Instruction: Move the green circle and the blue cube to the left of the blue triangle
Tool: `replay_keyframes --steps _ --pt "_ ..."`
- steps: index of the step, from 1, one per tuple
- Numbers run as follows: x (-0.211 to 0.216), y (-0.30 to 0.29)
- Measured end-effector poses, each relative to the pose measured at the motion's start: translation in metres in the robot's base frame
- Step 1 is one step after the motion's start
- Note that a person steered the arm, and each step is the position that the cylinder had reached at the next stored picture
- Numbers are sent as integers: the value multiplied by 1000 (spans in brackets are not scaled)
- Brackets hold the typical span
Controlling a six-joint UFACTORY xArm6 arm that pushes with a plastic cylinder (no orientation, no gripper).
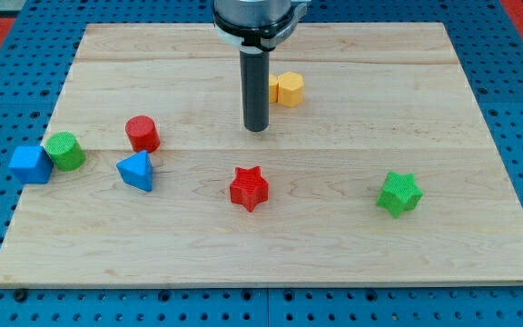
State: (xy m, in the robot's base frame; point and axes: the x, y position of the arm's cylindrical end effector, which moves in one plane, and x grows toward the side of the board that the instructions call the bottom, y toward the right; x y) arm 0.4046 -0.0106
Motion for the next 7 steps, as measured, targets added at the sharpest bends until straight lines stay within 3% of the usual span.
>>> replay_keyframes --steps 2,4,5,6,7 --pt "-1 -1" --pt "6 -59" --pt "-35 -110" --pt "-36 -225" --pt "-5 -294"
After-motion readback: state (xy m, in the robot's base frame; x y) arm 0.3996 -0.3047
